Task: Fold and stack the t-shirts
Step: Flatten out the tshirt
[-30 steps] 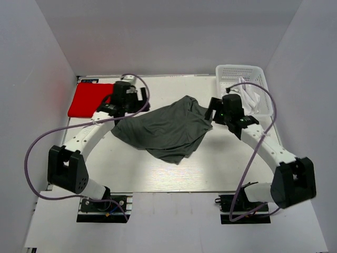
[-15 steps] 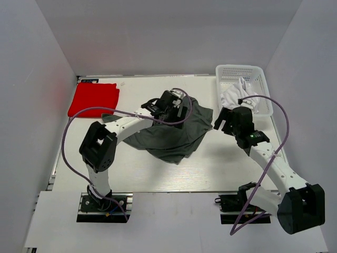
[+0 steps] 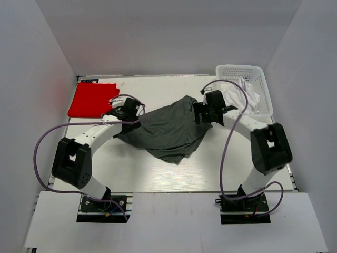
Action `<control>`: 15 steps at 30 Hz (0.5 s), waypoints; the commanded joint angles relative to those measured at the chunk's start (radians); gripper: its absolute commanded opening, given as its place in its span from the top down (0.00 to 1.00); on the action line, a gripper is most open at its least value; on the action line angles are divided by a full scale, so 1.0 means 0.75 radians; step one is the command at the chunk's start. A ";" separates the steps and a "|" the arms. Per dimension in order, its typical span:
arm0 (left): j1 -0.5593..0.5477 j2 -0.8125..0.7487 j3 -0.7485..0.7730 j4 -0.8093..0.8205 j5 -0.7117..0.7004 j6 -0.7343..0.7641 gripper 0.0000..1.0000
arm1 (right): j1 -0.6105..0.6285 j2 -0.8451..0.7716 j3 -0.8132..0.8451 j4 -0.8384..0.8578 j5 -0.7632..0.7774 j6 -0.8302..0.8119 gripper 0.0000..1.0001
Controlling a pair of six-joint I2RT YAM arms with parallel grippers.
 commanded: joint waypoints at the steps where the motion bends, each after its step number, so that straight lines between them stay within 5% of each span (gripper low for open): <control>1: 0.133 -0.046 -0.063 0.003 -0.029 -0.117 0.00 | -0.009 0.153 0.175 -0.064 0.021 -0.159 0.17; 9: 0.297 0.085 -0.068 0.108 0.136 -0.092 0.02 | -0.011 0.273 0.255 -0.078 -0.083 -0.260 0.19; 12: 0.325 0.185 -0.035 0.122 0.169 -0.066 0.07 | -0.011 0.295 0.270 -0.082 -0.065 -0.237 0.28; 15: 0.338 0.234 -0.021 0.181 0.257 -0.004 0.18 | -0.013 0.289 0.259 -0.066 -0.077 -0.219 0.53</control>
